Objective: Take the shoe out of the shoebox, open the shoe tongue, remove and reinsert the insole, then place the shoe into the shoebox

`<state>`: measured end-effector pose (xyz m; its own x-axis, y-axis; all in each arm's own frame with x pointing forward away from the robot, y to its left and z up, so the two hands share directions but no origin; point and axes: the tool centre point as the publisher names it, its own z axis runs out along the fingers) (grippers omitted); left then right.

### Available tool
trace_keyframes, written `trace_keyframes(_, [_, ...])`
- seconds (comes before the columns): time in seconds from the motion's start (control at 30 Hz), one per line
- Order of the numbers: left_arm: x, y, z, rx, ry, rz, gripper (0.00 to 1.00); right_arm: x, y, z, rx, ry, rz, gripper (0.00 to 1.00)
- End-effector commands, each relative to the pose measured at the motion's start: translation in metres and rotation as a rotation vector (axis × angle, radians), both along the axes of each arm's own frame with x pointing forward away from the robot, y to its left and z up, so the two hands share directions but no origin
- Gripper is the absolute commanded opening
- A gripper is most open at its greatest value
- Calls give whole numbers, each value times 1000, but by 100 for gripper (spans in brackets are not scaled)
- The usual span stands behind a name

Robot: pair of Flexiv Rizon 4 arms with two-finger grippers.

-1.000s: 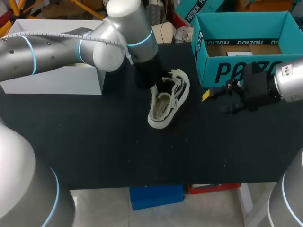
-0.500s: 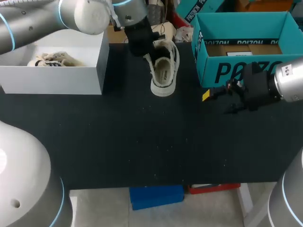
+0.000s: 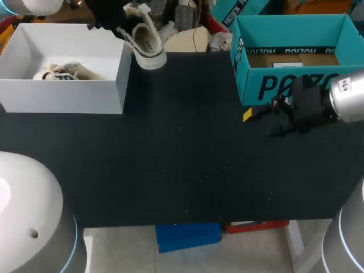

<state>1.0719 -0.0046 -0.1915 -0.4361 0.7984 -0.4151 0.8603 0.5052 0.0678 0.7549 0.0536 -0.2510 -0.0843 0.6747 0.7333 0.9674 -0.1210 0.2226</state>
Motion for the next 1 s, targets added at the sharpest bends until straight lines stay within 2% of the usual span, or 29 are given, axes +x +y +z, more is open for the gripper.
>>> trace_keyframes(0.03, [-20, 55, 14, -237, -122, 562, 0, 0, 1, 0, -2, 2, 0, 100])
trace_keyframes(0.23, [-14, 104, 3, -267, -160, 742, 0, 0, 1, 0, -2, 2, 0, 100])
trace_keyframes(0.33, [-14, 118, -5, -282, -154, 807, 0, 0, 1, 0, -2, 2, 0, 100])
trace_keyframes(0.83, [-14, 118, -5, -282, -154, 807, 0, 0, 1, 0, -2, 2, 0, 100])
trace_keyframes(0.9, [-8, 113, -7, -285, -94, 822, 0, 0, 1, 0, -2, 2, 0, 100])
trace_keyframes(1.0, [5, 122, -10, -275, -77, 850, 0, 0, 1, 0, -2, 2, 0, 100])
